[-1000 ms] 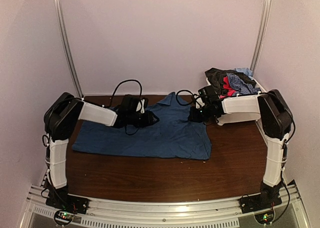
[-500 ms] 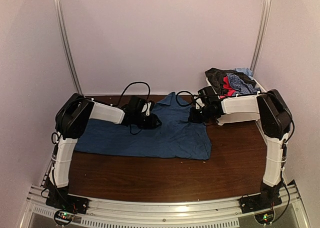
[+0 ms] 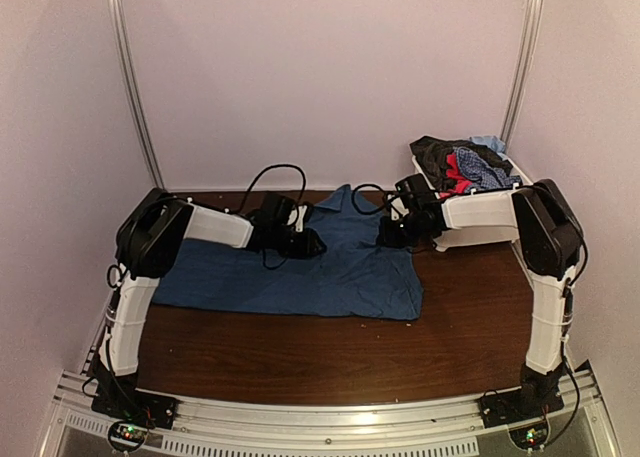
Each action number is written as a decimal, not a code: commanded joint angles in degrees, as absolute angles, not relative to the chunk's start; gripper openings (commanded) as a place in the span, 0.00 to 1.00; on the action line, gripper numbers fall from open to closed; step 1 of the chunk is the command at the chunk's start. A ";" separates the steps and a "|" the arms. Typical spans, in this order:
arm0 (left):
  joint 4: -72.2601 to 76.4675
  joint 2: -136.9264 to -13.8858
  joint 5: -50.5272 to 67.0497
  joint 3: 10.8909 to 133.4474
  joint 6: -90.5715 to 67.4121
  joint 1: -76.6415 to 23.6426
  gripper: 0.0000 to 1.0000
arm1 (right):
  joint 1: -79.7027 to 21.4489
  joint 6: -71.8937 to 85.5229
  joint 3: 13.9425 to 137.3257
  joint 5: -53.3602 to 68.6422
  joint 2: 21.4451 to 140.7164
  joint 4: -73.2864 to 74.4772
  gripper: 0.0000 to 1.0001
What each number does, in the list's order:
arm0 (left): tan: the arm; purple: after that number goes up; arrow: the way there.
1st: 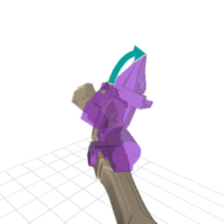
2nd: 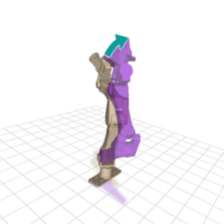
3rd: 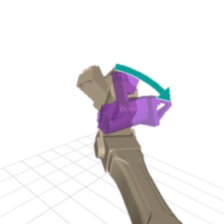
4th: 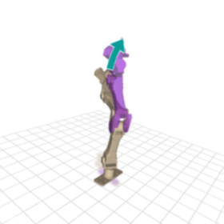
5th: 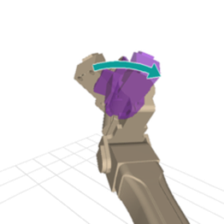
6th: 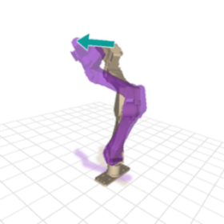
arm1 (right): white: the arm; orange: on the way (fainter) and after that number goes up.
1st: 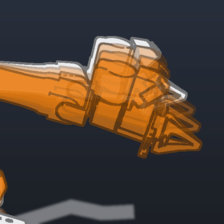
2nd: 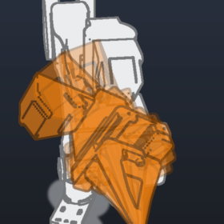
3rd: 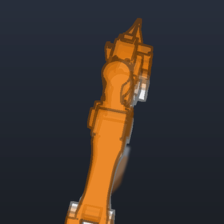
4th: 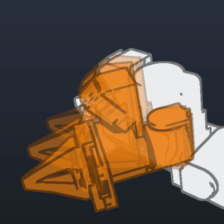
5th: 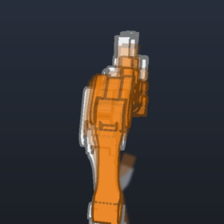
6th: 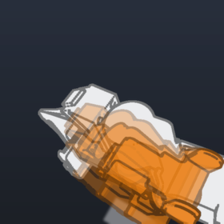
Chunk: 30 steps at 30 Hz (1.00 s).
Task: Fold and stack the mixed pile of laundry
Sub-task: Fold the flattened T-shirt at the center of the board.
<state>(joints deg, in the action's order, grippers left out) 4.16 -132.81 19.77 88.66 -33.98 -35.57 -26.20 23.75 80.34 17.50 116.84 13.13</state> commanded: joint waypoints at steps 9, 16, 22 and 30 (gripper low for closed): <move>4.70 -135.22 21.23 91.83 -33.47 -36.12 0.11 | -25.49 23.25 82.20 16.57 118.12 13.63 0.00; 7.30 -132.68 19.43 88.85 -34.15 -35.99 0.00 | -25.49 23.02 83.32 16.60 118.02 14.27 0.00; 11.31 -129.02 17.15 83.85 -35.22 -35.36 0.00 | -25.49 22.55 85.82 16.54 118.92 15.50 0.00; 14.07 -127.01 14.71 80.68 -36.14 -34.74 0.00 | -25.49 21.90 89.11 16.14 120.32 17.06 0.00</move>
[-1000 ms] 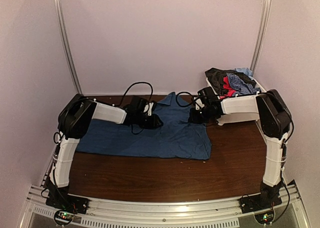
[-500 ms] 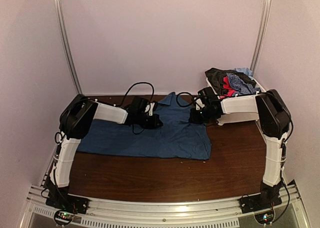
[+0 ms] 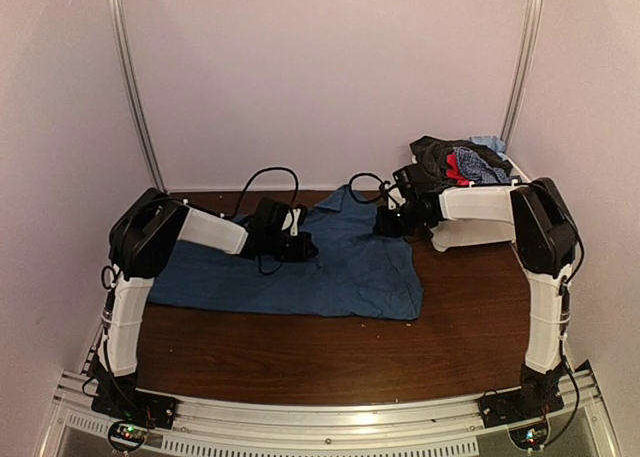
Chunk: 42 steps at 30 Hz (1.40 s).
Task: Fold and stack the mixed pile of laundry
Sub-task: Fold the flattened T-shirt at the center of the board.
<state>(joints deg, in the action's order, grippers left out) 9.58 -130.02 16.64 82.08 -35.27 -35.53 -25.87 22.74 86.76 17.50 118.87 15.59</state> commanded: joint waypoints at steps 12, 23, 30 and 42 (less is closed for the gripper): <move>16.13 -125.58 13.64 80.40 -35.24 -34.56 0.00 | -25.49 21.38 91.42 15.83 121.87 17.98 0.00; 18.57 -123.93 12.38 77.48 -36.38 -33.14 0.00 | -25.49 20.10 96.72 15.51 124.41 20.35 0.00; 18.39 -124.98 11.64 77.46 -36.18 -33.05 0.00 | -25.49 19.48 98.40 15.74 126.96 21.12 0.00; 8.87 -112.24 9.75 65.92 -34.48 -26.41 0.56 | -25.49 17.34 89.45 16.71 117.60 22.46 0.56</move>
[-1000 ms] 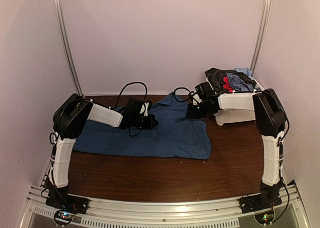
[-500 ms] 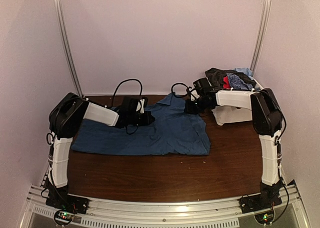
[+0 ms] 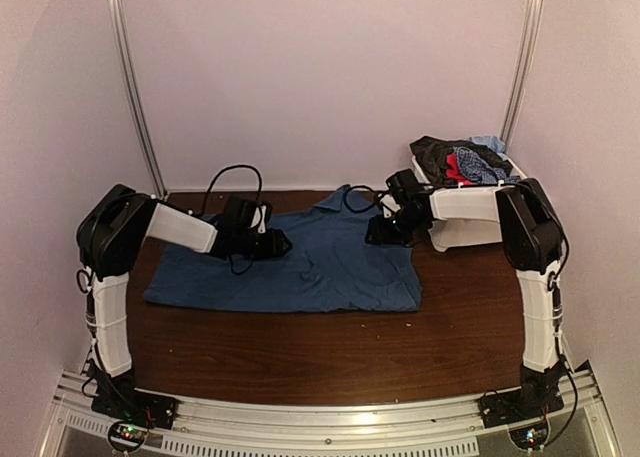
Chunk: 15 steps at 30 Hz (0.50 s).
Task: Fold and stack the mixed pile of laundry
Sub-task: Fold the flattened T-shirt at the center of the board, then move the 1/3-folded T-shirt to the center of the board.
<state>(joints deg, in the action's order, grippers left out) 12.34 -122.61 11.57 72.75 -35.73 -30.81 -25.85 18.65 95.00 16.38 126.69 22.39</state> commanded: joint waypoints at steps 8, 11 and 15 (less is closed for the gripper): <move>-2.25 -92.62 6.87 48.20 -32.45 -22.11 0.68 | -28.38 15.67 77.26 25.12 105.19 22.69 0.71; -5.91 -87.45 5.15 43.12 -34.32 -19.72 0.68 | -31.09 16.53 73.59 27.69 104.60 21.74 0.71; -9.59 -81.14 2.68 36.68 -37.15 -15.28 0.68 | -33.11 18.56 67.02 30.66 105.59 16.86 0.69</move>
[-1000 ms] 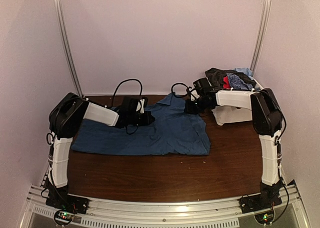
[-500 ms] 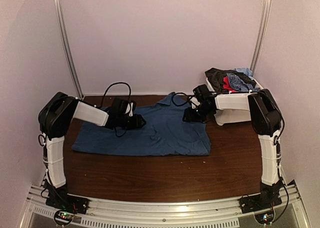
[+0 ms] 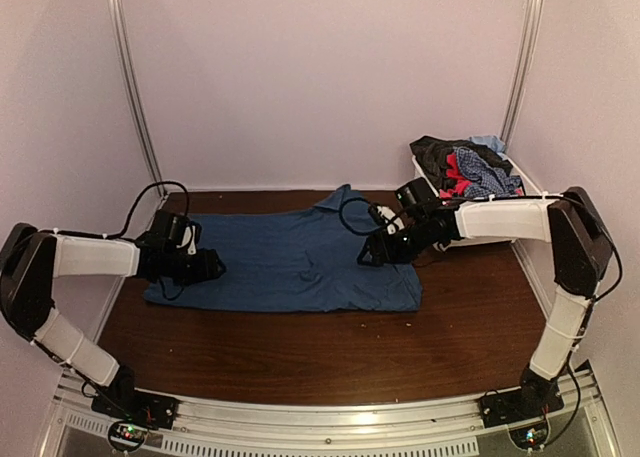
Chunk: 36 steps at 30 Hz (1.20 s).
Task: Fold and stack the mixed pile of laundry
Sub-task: Move the 1/3-folded T-shirt to the center of the board.
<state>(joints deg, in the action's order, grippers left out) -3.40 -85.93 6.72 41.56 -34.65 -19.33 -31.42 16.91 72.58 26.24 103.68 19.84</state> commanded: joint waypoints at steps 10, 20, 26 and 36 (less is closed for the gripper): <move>-20.68 -73.51 -1.53 25.80 -45.48 -5.90 0.60 | -32.82 16.83 56.40 25.44 109.97 17.43 0.65; -29.57 -53.55 4.29 15.86 -50.74 -7.05 0.54 | -37.49 20.51 43.63 26.42 101.64 18.00 0.65; -28.26 -53.71 8.60 18.85 -48.04 -8.35 0.61 | -40.57 22.48 43.23 27.21 94.30 22.01 0.66; -27.23 -66.79 1.69 45.48 -35.28 -8.16 0.81 | -29.00 15.42 67.10 24.37 96.60 26.67 0.67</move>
